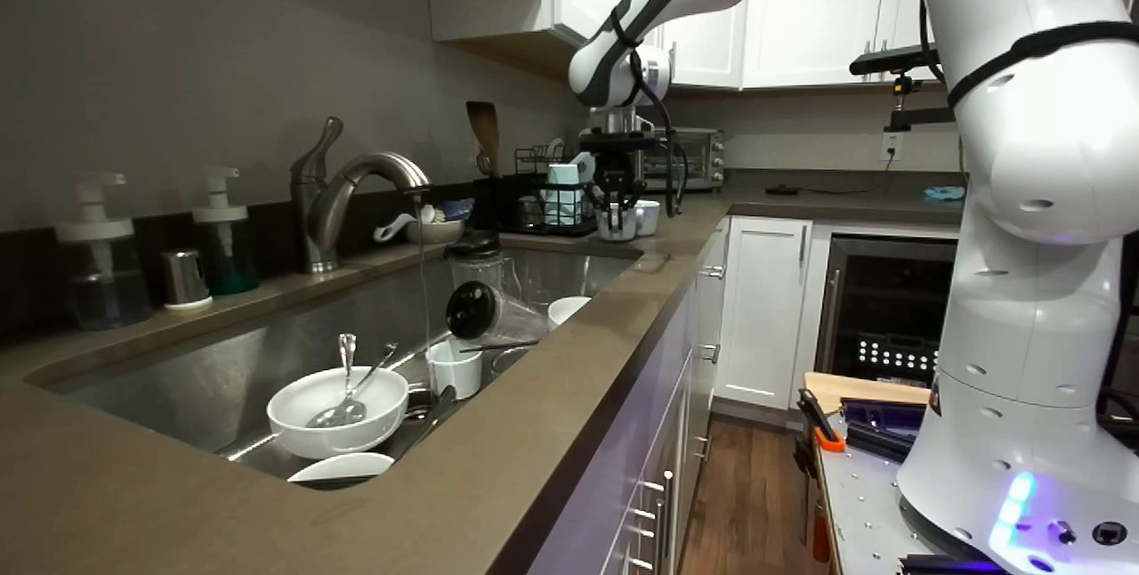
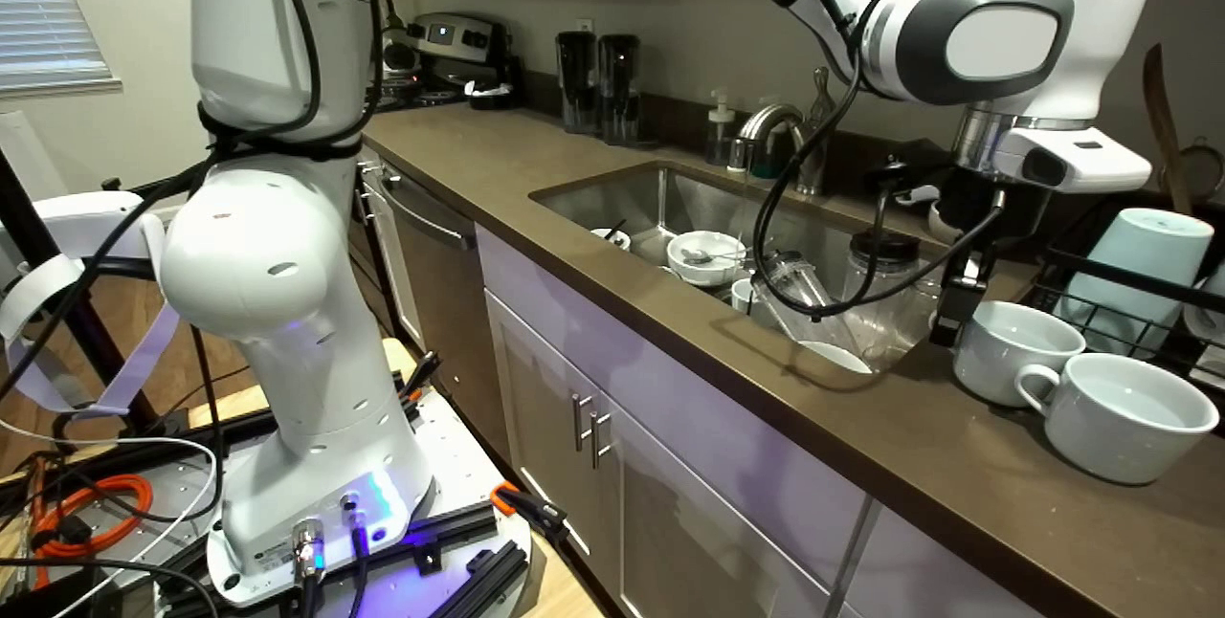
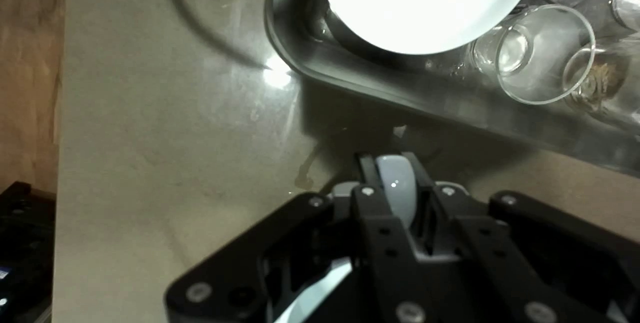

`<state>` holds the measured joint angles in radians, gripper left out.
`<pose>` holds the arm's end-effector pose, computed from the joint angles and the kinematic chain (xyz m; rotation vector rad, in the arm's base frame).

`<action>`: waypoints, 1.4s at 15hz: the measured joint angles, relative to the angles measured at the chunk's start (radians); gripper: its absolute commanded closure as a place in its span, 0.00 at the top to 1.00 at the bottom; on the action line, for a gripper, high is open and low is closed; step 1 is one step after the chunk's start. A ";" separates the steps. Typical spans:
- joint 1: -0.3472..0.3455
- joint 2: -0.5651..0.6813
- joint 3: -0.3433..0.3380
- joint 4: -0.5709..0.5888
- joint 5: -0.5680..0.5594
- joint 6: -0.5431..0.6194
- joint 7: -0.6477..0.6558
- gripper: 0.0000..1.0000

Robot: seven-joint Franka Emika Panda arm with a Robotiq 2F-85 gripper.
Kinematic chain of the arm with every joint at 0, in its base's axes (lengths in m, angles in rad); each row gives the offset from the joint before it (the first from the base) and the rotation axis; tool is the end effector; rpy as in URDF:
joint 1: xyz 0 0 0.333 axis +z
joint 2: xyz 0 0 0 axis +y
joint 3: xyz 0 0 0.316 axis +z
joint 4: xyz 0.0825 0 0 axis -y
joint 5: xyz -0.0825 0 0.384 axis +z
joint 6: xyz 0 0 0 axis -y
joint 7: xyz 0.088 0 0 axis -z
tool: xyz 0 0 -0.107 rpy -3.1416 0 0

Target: Shift the cup on the left to the right.

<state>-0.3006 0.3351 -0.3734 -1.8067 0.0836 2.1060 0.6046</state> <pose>0.5071 -0.3790 0.3691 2.4592 -1.8763 -0.0199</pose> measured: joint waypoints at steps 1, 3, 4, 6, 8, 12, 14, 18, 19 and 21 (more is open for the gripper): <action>0.000 0.000 0.000 0.000 0.000 0.000 0.000 0.28; 0.000 0.001 0.000 -0.001 0.000 0.000 0.000 0.18; 0.000 0.005 0.001 -0.002 0.000 0.000 0.000 0.13; 0.000 0.022 0.003 -0.002 0.000 0.000 0.000 0.22; 0.001 0.026 0.004 0.001 0.000 0.000 0.001 0.47; 0.002 0.038 0.005 -0.003 0.000 0.000 0.001 0.73; 0.004 0.038 0.006 -0.003 0.000 0.000 0.001 0.84; 0.009 0.027 0.007 -0.003 0.000 0.000 0.001 1.00; 0.011 0.021 0.007 -0.003 -0.001 0.000 0.001 1.00; 0.017 0.001 0.007 -0.005 -0.002 -0.003 0.001 1.00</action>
<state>-0.2834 0.3360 -0.3665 -1.8113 0.0814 2.1034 0.6056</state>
